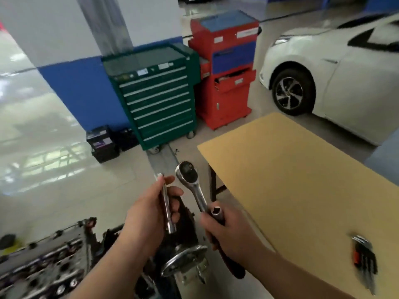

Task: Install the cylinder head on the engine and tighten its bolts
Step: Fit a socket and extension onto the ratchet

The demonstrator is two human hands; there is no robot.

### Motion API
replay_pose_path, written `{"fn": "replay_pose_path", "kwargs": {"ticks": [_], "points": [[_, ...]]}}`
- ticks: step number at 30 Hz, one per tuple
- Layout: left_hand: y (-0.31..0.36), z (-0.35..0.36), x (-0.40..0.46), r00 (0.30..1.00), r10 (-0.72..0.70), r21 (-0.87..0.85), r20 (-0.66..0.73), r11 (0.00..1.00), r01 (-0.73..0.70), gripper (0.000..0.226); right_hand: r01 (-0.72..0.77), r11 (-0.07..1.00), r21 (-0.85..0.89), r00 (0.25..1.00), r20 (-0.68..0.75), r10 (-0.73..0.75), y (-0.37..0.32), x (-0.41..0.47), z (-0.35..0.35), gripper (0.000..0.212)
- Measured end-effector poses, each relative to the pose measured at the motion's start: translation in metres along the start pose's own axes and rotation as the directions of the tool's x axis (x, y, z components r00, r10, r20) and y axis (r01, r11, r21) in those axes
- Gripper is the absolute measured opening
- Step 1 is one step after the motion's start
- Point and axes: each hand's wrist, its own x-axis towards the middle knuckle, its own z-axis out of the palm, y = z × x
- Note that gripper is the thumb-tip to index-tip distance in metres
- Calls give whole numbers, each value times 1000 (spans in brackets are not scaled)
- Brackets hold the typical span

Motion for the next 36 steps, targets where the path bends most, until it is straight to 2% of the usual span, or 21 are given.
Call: {"fn": "replay_pose_path", "kwargs": {"ticks": [5,7,8,10,12,13,15,18,20,22,24,25,28,30,32,34,36], "points": [[43,-90,-53,982,186,-81,-42,979,-189,40,119,993,-23,986,123,-116,-43,-6,96,17],[57,-129,-74,977,206,-162,-55,964,-213,37,113,993,34,972,203,-117,-56,-9,136,9],[63,-149,-84,977,204,-228,-65,950,-213,36,96,992,87,963,243,-114,-64,-10,157,16],[75,-187,-101,975,200,-365,-93,905,-220,31,13,978,209,948,309,-78,-77,-11,198,32],[82,-225,-115,966,219,-427,-140,867,-258,24,-128,929,346,933,359,-5,-91,-12,241,43],[84,-243,-121,955,243,-422,-172,858,-294,21,-200,892,405,923,383,33,-100,-14,262,38],[88,-277,-131,931,306,-411,-201,836,-363,17,-264,860,436,915,396,80,-113,-12,300,16],[95,-315,-145,927,333,-404,-174,834,-376,17,-243,893,379,931,351,105,-125,-8,346,32],[98,-331,-154,913,352,-205,-206,897,-392,31,-151,933,328,939,342,32,-133,-8,368,31],[99,-338,-162,889,420,7,-181,905,-426,41,-26,979,204,936,347,-48,-140,-9,385,15],[101,-339,-167,864,478,14,-155,876,-482,42,90,996,25,932,350,-93,-147,-9,401,5],[102,-341,-169,847,496,16,-190,865,-502,42,137,989,-53,928,356,-110,-149,-10,408,5],[104,-356,-178,809,526,77,-262,847,-526,41,169,978,-122,898,427,-102,-155,-12,414,13],[102,-367,-184,826,533,3,-183,840,-542,45,26,999,32,851,524,-39,-160,-16,408,30],[104,-373,-191,823,566,-93,-45,818,-567,48,-244,942,230,747,664,32,-167,-20,403,51],[107,-373,-197,775,623,-131,107,781,-610,42,-428,854,294,655,752,70,-174,-24,402,61],[112,-368,-199,747,637,-79,191,768,-635,44,-487,824,290,628,772,99,-179,-26,405,63]]}}
